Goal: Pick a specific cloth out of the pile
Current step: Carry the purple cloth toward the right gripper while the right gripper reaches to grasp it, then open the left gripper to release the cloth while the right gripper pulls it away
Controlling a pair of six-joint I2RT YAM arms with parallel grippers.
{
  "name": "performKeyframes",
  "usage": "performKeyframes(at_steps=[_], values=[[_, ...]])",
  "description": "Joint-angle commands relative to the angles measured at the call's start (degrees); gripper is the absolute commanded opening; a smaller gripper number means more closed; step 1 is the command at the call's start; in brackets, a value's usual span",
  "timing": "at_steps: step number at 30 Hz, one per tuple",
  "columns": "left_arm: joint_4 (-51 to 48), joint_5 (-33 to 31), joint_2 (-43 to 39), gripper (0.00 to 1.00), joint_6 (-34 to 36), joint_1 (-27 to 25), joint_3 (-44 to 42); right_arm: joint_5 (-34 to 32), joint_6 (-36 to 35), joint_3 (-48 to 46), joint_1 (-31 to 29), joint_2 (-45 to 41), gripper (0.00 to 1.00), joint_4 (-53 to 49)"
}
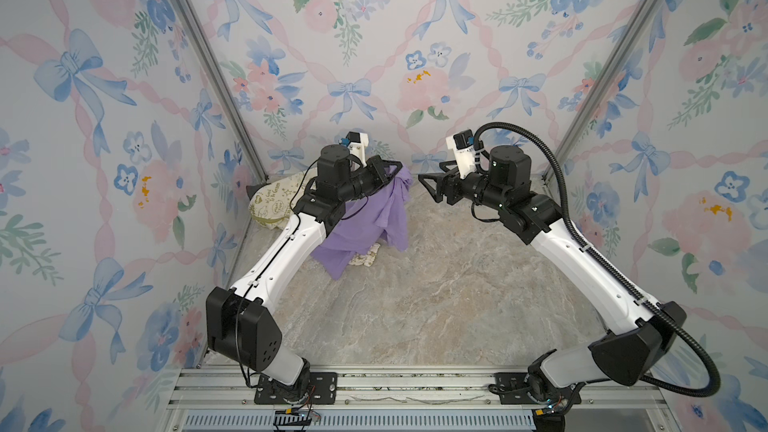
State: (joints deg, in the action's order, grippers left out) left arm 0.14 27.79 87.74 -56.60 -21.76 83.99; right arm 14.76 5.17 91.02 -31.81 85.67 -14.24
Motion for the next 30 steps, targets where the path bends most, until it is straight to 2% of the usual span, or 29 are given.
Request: performKeyframes(at_steps=[1, 5, 9, 12, 15, 16, 17, 24, 28, 30], values=[[1.88, -0.90, -2.02, 0.00, 0.79, -0.25, 0.57, 0.31, 0.27, 2.29, -1.81, 2.14, 0.79, 0.37], [1.94, -0.56, -2.84, 0.00, 0.70, -0.55, -0.09, -0.22, 0.10, 3.03, -3.22, 4.29, 0.71, 0.75], [1.98, -0.48, -4.30, 0.00, 0.70, -0.66, -1.35, 0.04, 1.35, 5.98, -3.72, 7.40, 0.56, 0.53], [1.91, -0.11, -4.85, 0.00, 0.60, -0.66, -1.76, 0.35, 1.57, 8.13, -3.91, 8.83, 0.37, 0.12], [1.94, 0.00, -4.84, 0.01, 0.52, -0.65, -1.60, 0.01, 1.84, 9.15, -4.05, 10.30, 0.13, 0.18], [1.93, -0.09, -4.93, 0.04, 0.55, -0.63, -1.47, -0.06, 1.85, 9.08, -4.05, 10.25, 0.03, 0.47], [1.89, -0.32, -5.00, 0.09, 0.59, -0.62, -1.44, -0.33, 1.76, 9.01, -3.96, 10.06, 0.00, 0.77], [1.89, -1.16, -7.33, 0.48, 1.99, 1.15, -1.71, -1.23, 1.48, 10.03, -2.02, 7.63, 0.00, 1.17], [1.91, -1.92, -9.45, 0.66, 3.06, 2.71, -2.66, -1.88, 2.24, 11.09, 0.91, 5.72, 0.00, 1.44], [1.92, -2.61, -10.41, 0.72, 3.74, 3.33, -3.08, -2.02, 3.18, 11.65, 2.69, 4.65, 0.00, 2.13]])
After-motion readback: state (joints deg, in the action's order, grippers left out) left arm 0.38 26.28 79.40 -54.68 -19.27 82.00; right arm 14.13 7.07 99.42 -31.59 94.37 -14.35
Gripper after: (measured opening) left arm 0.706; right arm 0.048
